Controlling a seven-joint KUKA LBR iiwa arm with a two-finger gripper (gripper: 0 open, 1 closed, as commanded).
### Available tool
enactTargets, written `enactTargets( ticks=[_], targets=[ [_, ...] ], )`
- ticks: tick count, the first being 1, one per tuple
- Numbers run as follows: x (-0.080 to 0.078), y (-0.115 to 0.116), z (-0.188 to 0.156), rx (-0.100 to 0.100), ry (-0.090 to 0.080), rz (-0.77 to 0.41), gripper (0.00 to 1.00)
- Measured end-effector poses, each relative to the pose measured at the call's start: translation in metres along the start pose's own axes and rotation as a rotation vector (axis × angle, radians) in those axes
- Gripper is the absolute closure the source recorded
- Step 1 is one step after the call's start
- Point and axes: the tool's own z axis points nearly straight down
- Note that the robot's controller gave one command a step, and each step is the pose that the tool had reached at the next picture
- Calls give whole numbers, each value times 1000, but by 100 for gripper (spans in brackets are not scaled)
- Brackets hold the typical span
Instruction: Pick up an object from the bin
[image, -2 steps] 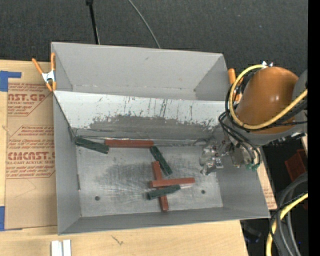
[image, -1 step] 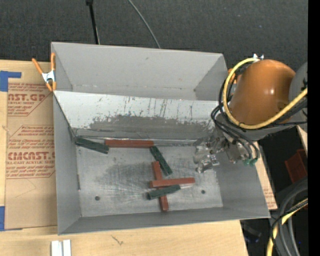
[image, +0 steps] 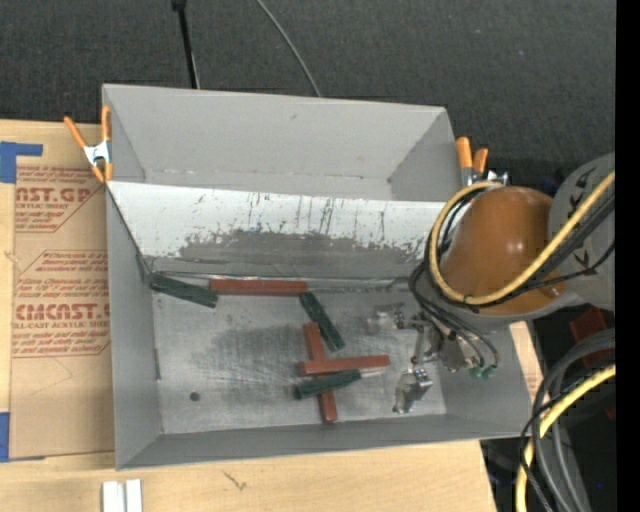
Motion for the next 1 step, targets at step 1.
enactTargets(
  ticks=[1],
  targets=[
    [0,0,0,0,-1,0,0]
  ],
)
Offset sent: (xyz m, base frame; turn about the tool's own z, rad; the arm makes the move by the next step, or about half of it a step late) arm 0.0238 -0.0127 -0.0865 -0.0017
